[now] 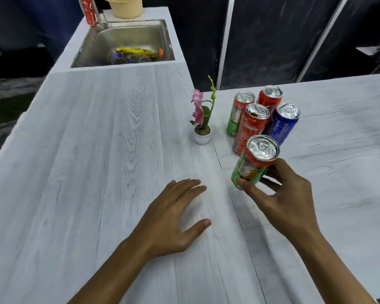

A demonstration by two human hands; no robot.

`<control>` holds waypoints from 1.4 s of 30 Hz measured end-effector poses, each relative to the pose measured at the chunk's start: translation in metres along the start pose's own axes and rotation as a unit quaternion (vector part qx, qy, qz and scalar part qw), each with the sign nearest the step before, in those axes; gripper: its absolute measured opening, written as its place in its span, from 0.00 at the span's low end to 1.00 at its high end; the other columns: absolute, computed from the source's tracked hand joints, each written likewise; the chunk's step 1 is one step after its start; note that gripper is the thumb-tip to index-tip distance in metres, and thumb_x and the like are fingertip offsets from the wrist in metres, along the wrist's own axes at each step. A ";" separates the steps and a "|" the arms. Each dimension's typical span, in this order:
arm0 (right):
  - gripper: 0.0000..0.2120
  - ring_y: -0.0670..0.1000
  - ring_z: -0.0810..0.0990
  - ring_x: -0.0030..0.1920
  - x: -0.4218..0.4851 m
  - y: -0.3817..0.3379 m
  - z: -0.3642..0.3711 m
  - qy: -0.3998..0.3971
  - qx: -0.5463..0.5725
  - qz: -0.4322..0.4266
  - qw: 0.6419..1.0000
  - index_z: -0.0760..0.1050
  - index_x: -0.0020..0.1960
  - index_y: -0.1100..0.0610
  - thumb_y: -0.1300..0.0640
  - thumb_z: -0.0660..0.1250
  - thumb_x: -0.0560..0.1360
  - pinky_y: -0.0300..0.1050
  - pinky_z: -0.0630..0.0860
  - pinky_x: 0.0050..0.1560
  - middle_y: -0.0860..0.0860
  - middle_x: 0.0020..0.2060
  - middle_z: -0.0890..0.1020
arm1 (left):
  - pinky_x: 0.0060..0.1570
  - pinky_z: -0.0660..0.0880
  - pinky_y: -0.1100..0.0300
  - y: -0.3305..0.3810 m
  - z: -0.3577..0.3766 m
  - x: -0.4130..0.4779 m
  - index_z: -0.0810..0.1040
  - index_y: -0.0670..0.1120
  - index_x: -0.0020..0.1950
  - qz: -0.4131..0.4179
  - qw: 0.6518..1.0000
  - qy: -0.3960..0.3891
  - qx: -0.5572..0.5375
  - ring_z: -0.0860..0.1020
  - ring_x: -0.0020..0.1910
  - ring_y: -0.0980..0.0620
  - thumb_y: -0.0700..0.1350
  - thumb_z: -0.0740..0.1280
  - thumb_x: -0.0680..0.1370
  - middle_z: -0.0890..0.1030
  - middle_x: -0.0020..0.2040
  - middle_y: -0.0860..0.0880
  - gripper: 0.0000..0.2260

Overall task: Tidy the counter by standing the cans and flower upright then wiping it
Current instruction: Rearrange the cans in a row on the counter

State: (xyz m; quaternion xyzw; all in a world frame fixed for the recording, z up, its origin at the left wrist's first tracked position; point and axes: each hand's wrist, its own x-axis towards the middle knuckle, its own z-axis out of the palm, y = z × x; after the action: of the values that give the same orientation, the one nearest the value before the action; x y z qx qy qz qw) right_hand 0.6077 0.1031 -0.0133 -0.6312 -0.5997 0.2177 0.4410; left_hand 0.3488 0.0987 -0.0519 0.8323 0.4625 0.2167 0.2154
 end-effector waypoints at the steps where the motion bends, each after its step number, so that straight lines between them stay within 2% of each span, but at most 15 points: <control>1: 0.33 0.41 0.82 0.56 -0.002 -0.006 0.008 -0.006 0.000 -0.004 1.000 0.76 0.65 0.50 0.39 0.78 0.65 0.35 0.80 0.56 0.44 0.56 0.84 | 0.80 0.56 0.53 -0.005 -0.006 -0.008 0.66 0.56 0.79 -0.005 1.000 0.006 0.000 0.59 0.79 0.63 0.66 0.64 0.79 0.64 0.79 0.61 0.30; 3: 0.34 0.42 0.82 0.56 -0.007 -0.018 0.024 -0.014 0.008 -0.011 1.000 0.76 0.66 0.51 0.37 0.76 0.64 0.37 0.80 0.56 0.45 0.55 0.84 | 0.80 0.56 0.52 -0.016 -0.017 -0.025 0.66 0.56 0.79 -0.018 1.000 0.016 -0.001 0.59 0.79 0.63 0.66 0.65 0.79 0.65 0.79 0.61 0.30; 7: 0.35 0.42 0.82 0.56 -0.017 -0.040 0.058 -0.034 0.017 -0.017 0.999 0.76 0.65 0.51 0.34 0.73 0.63 0.33 0.78 0.57 0.45 0.55 0.84 | 0.80 0.56 0.52 -0.038 -0.040 -0.055 0.67 0.55 0.79 -0.034 0.999 0.032 0.011 0.60 0.79 0.63 0.66 0.65 0.79 0.66 0.79 0.60 0.30; 12: 0.34 0.43 0.82 0.57 -0.030 -0.061 0.106 -0.059 0.017 -0.018 0.998 0.76 0.65 0.52 0.36 0.75 0.64 0.42 0.81 0.58 0.47 0.56 0.84 | 0.80 0.54 0.54 -0.067 -0.067 -0.088 0.67 0.55 0.79 -0.054 0.998 0.036 0.017 0.60 0.79 0.63 0.66 0.65 0.79 0.66 0.79 0.59 0.31; 14: 0.34 0.43 0.82 0.56 -0.035 -0.071 0.125 -0.068 0.017 -0.021 0.997 0.76 0.65 0.52 0.36 0.76 0.64 0.40 0.81 0.57 0.46 0.56 0.84 | 0.80 0.52 0.56 -0.080 -0.078 -0.099 0.67 0.55 0.79 -0.059 0.997 0.038 0.022 0.60 0.78 0.63 0.66 0.65 0.79 0.66 0.79 0.59 0.31; 19: 0.31 0.40 0.81 0.55 -0.045 -0.098 0.174 -0.076 0.022 -0.030 0.996 0.76 0.65 0.53 0.43 0.79 0.66 0.33 0.79 0.55 0.45 0.56 0.84 | 0.80 0.52 0.58 -0.113 -0.103 -0.124 0.68 0.56 0.78 -0.068 0.996 0.051 0.031 0.60 0.78 0.64 0.66 0.65 0.79 0.67 0.78 0.60 0.30; 23: 0.31 0.30 0.78 0.53 -0.051 -0.120 0.212 -0.086 0.028 -0.040 0.995 0.75 0.66 0.51 0.42 0.79 0.68 0.25 0.74 0.53 0.40 0.55 0.81 | 0.80 0.54 0.58 -0.137 -0.123 -0.141 0.68 0.56 0.78 -0.072 0.995 0.057 0.037 0.61 0.77 0.64 0.66 0.65 0.79 0.67 0.78 0.60 0.30; 29: 0.30 0.30 0.78 0.53 -0.055 -0.151 0.269 -0.092 0.037 -0.049 0.994 0.74 0.66 0.48 0.41 0.78 0.68 0.26 0.75 0.53 0.37 0.54 0.80 | 0.79 0.51 0.62 -0.172 -0.151 -0.167 0.67 0.58 0.78 -0.087 0.993 0.060 0.046 0.57 0.77 0.68 0.67 0.64 0.78 0.65 0.79 0.61 0.30; 33: 0.32 0.35 0.79 0.53 -0.056 -0.171 0.303 -0.098 0.037 -0.058 0.993 0.74 0.68 0.49 0.41 0.78 0.69 0.25 0.74 0.53 0.40 0.57 0.81 | 0.79 0.57 0.56 -0.194 -0.165 -0.182 0.67 0.57 0.78 -0.094 0.993 0.066 0.038 0.61 0.78 0.63 0.66 0.64 0.79 0.66 0.78 0.60 0.30; 37: 0.32 0.28 0.76 0.48 -0.053 -0.187 0.334 -0.106 0.038 -0.061 0.992 0.73 0.68 0.50 0.41 0.78 0.69 0.21 0.71 0.49 0.35 0.53 0.77 | 0.78 0.59 0.51 -0.214 -0.176 -0.192 0.68 0.55 0.78 -0.095 0.992 0.066 0.046 0.62 0.78 0.60 0.65 0.65 0.79 0.67 0.78 0.58 0.29; 42: 0.30 0.37 0.77 0.51 -0.044 -0.200 0.363 -0.115 0.036 -0.076 0.990 0.73 0.67 0.51 0.43 0.78 0.70 0.24 0.73 0.51 0.37 0.52 0.76 | 0.78 0.59 0.50 -0.234 -0.183 -0.195 0.68 0.54 0.78 -0.097 0.992 0.070 0.048 0.62 0.78 0.60 0.64 0.66 0.79 0.67 0.78 0.57 0.29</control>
State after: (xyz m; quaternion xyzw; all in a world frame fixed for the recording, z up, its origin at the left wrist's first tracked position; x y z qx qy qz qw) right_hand 0.1946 0.1473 -0.0479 -0.5387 -0.6843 0.2757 0.4069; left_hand -0.0051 0.0716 -0.0647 0.7758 0.5644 0.2305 0.1624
